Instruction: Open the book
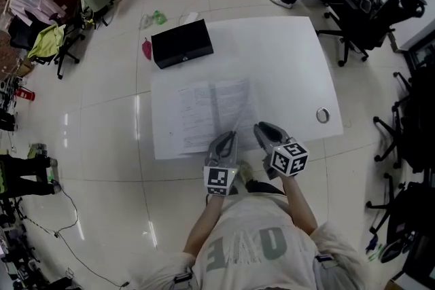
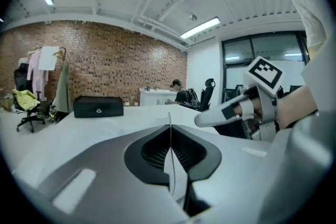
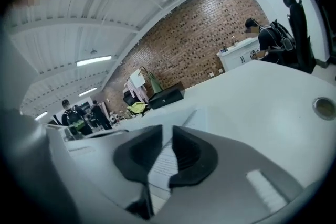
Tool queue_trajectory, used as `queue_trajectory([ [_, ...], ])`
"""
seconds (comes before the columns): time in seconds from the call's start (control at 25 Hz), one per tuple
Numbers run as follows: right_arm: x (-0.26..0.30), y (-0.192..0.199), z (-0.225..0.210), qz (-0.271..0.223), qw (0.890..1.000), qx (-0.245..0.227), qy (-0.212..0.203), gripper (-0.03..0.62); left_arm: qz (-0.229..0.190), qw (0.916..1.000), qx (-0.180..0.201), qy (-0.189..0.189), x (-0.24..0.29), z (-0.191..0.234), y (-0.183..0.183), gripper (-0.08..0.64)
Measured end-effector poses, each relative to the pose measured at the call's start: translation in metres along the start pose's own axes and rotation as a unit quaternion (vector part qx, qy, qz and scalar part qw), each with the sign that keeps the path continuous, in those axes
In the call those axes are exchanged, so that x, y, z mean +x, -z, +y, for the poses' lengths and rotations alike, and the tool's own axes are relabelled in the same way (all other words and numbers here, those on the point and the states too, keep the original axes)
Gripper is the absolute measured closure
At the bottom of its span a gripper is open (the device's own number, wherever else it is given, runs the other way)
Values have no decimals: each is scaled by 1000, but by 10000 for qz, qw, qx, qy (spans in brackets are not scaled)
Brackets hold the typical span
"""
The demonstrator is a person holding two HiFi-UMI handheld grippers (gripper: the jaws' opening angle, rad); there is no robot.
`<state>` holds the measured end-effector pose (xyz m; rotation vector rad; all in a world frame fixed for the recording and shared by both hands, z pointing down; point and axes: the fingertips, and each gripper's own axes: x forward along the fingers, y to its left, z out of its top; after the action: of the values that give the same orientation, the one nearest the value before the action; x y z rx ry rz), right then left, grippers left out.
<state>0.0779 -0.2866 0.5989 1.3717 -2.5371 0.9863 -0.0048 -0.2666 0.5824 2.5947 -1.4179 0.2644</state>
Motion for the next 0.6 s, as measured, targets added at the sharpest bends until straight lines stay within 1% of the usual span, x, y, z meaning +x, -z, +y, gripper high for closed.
queue_trajectory([
  [0.04,1,2,-3,28,9997,-134,202,584,-159,9997,-19,-178,-7,10,-7,532],
  [0.12,4,9,-4,143,9977,-424,511,588,-425,9978,-75,-510,-21,31,-18,532],
  [0.2,9,18,-4,316,9949,-601,747,588,-615,9947,-241,-784,-37,51,-25,532],
  [0.24,12,24,-6,425,9929,-650,897,588,-693,9928,-401,-896,-45,62,-27,532],
  [0.32,17,38,-10,663,9884,-724,1161,588,-851,9869,-852,-1076,-60,82,-28,532],
  [0.36,19,45,-11,767,9867,-757,1218,588,-917,9833,-1042,-1176,-68,91,-27,535],
  [0.4,21,51,-11,859,9855,-788,1232,588,-958,9802,-1148,-1296,-76,99,-25,535],
  [0.48,22,65,-11,1037,9830,-867,1242,588,-961,9758,-1202,-1551,-92,111,-16,535],
  [0.6,23,84,-16,1322,9769,-982,1359,588,-849,9695,-1313,-1888,-111,127,1,534],
])
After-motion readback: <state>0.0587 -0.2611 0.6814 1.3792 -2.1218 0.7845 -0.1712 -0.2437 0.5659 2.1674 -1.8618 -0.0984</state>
